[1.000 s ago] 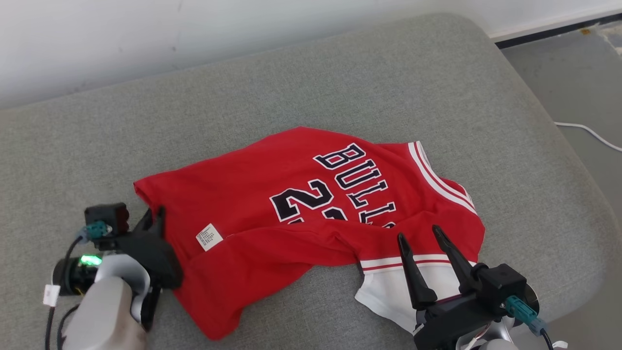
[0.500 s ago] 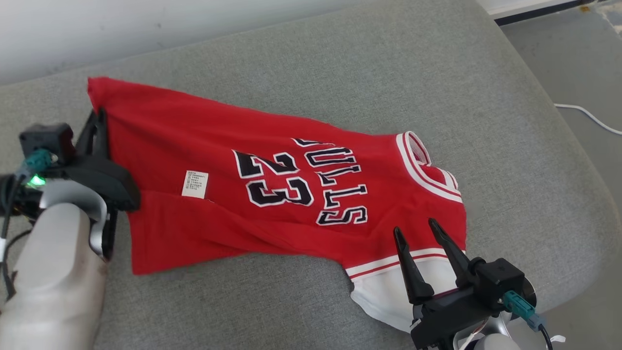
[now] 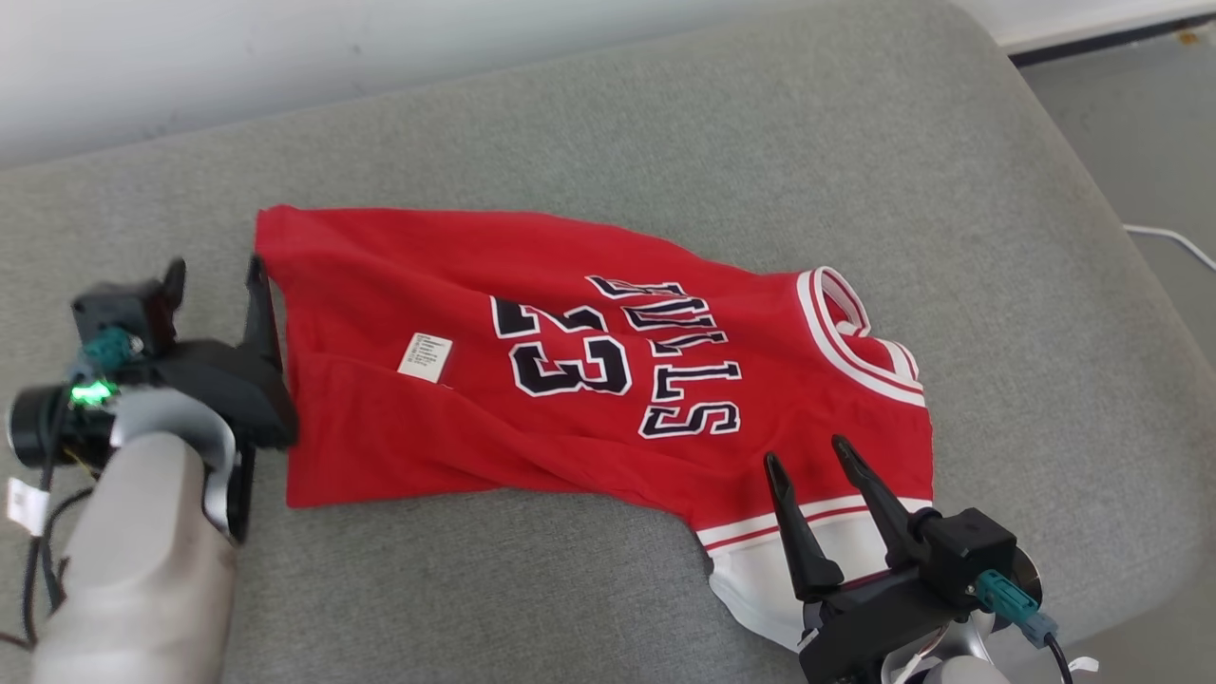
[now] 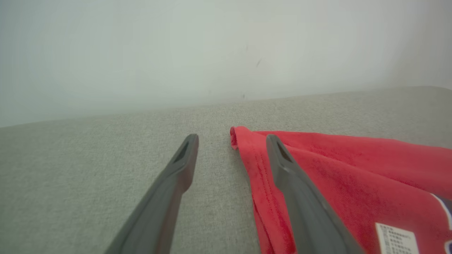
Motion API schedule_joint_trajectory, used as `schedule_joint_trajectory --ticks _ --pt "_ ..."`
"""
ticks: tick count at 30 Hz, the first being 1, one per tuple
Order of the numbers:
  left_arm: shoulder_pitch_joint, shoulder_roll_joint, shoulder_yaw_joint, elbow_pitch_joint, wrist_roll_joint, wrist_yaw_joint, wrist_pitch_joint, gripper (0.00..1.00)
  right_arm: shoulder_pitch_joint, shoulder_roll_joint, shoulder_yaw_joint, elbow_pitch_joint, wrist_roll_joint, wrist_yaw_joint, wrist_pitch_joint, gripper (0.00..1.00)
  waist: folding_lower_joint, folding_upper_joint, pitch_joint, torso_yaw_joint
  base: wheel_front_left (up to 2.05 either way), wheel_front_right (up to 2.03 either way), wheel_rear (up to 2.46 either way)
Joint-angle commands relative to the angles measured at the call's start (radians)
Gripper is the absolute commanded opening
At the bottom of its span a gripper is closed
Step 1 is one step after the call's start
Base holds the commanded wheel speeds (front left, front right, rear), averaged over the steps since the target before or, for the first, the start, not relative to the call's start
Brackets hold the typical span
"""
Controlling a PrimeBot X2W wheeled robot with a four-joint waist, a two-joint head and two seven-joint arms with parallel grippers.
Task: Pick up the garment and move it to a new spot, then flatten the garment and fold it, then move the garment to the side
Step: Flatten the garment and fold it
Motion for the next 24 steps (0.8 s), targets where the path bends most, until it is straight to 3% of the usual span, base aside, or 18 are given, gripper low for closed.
schedule_joint_trajectory --ticks 1,12,24 --pt "0.016 -0.004 0.000 0.009 -0.004 -0.005 -0.003 1.00 -0.003 0.000 0.001 0.003 0.007 -0.002 0.000 1.00 0.0000 -0.0001 -0.022 0.018 0.00 0.00 0.00" --pt "0.047 -0.052 -0.043 0.107 -0.048 -0.069 0.213 1.00 0.016 0.000 0.024 0.029 0.026 -0.002 0.006 1.00 0.0000 -0.0001 -0.092 0.026 0.00 0.00 0.00" --pt "0.060 -0.052 -0.056 0.128 -0.101 -0.088 0.387 1.00 0.026 0.000 0.026 0.035 0.035 -0.002 0.001 1.00 0.0000 -0.0001 -0.109 -0.019 0.00 0.00 0.00"
